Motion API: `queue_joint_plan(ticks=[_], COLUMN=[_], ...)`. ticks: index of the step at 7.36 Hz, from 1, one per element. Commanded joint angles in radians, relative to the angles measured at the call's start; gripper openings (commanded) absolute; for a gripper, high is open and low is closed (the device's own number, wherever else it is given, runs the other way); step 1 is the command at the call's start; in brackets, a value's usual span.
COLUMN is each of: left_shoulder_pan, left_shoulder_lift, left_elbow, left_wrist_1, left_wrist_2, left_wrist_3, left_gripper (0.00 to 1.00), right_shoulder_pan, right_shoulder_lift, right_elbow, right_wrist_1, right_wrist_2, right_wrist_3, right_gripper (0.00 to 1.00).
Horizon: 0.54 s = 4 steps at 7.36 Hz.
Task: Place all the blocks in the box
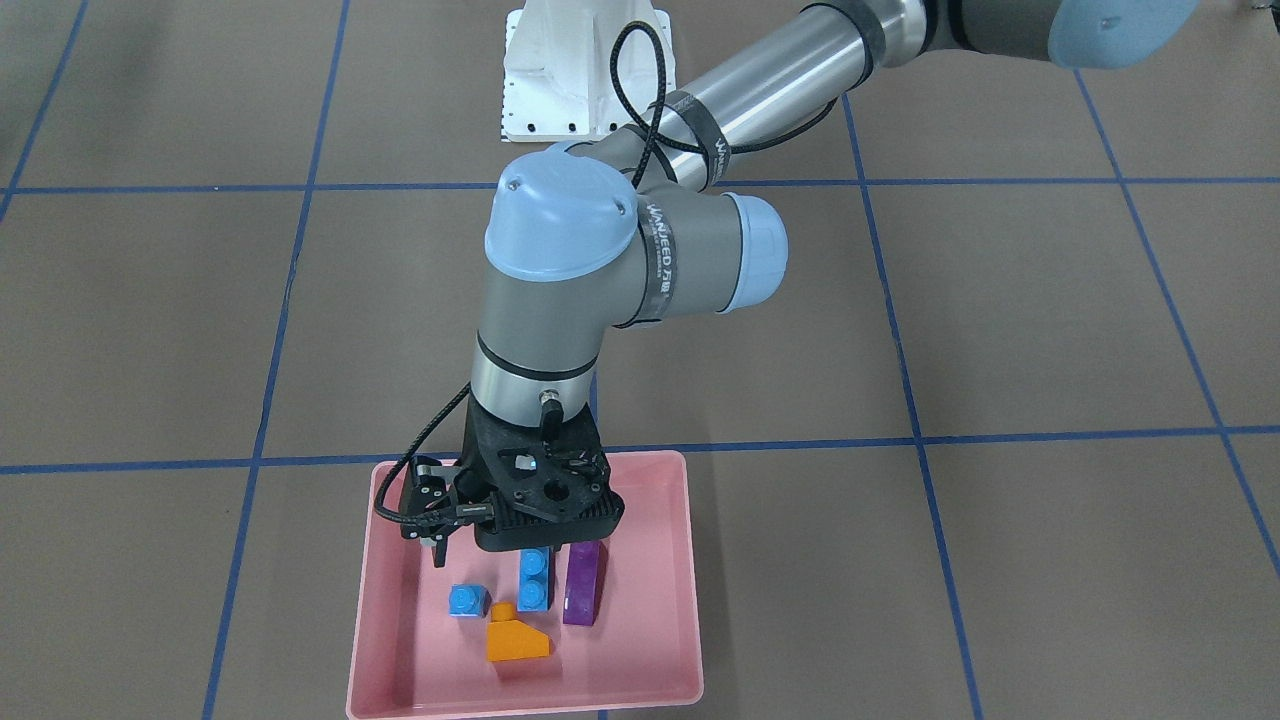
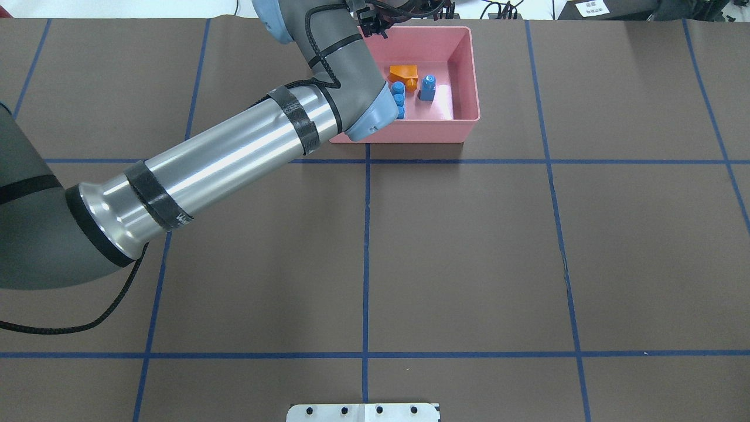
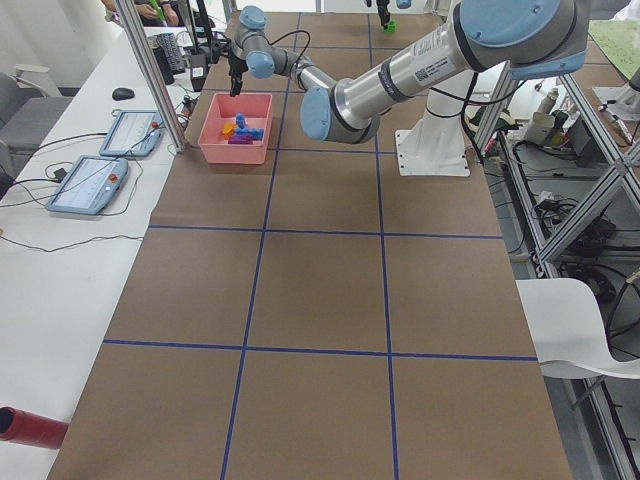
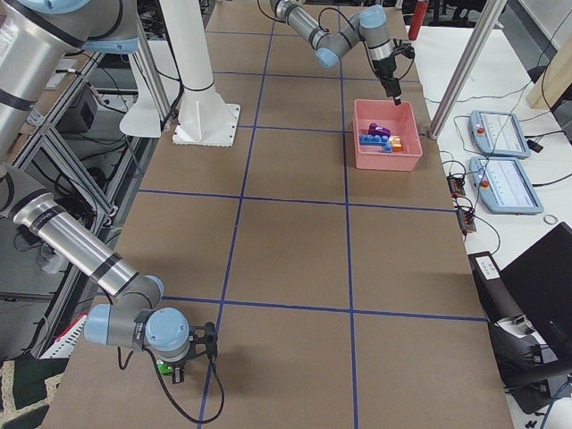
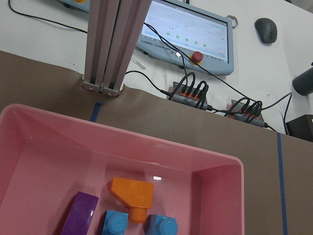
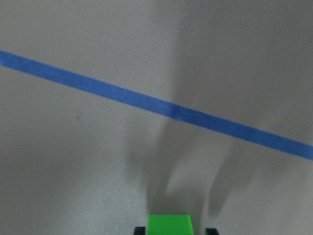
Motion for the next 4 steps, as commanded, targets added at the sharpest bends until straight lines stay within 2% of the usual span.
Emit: queue_joint_plan(ticks=[1,2,3,4], left_shoulder_pan=[0.002,0.006,0.007,0.007], left_shoulder_lift=[0.003,0.003,0.003,0.003], left_elbow=[-0.010,-0.014,-0.014,-0.016], left_wrist_1=[0.003,0.004,0.004,0.006], left_wrist_2=[0.000,0.000,0.000,0.000], left_wrist_3=[-0.001,-0.001,-0.001,-0.003], left_gripper=[1.00,1.00,1.00,1.00], right_shoulder_pan=[-0.002,-0.002,0.000,0.000], right_shoulder_lift=[-0.004,-0.007,-0.004,-0.002], right_elbow=[-0.001,-0.001,0.002,0.011], right_wrist_1=[0.002,0.002,0.001,0.001], right_wrist_2=[0.008,0.008,0.009,0.009], right_wrist_3=[-0.003,-0.003,0.003,0.003], right_gripper=[0.50,0.40,0.12,0.00])
